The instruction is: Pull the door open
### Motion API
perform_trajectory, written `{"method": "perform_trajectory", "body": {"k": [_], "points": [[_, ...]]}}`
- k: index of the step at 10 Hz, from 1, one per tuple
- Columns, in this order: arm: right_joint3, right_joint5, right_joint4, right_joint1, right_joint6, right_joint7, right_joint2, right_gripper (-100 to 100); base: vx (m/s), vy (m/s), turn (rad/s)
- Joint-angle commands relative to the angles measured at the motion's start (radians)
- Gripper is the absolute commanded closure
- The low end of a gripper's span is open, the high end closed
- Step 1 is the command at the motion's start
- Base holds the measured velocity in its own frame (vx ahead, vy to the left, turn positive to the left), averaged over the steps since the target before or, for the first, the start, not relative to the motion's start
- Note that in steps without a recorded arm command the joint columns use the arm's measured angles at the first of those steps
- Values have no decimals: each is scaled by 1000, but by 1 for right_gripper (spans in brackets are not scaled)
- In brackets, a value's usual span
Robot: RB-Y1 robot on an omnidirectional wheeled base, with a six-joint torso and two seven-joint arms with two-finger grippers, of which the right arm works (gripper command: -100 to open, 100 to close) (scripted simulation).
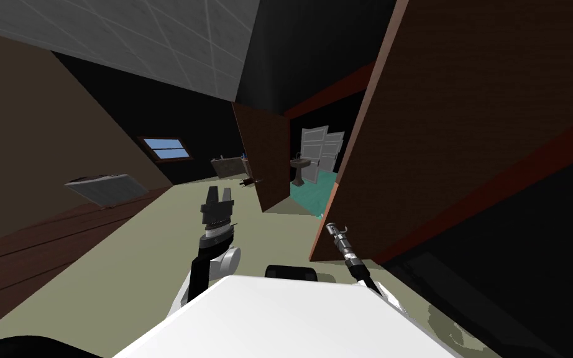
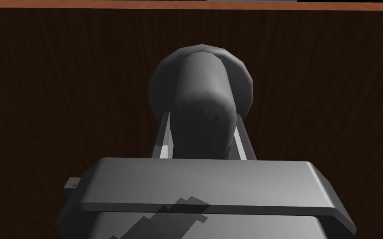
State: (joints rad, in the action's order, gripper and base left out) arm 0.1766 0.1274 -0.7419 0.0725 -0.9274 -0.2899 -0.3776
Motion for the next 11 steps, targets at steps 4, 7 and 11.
{"method": "perform_trajectory", "body": {"k": [4, 7, 11], "points": [[-2, 13, 46, 17, -62, -30, -32, 100, -110, 6, 187], [-4, 24, 90, 33, -121, -58, -63, 100, -167, -35, 202], [-7, 41, 153, 57, -205, -98, -107, 100, -212, -62, 260]]}}
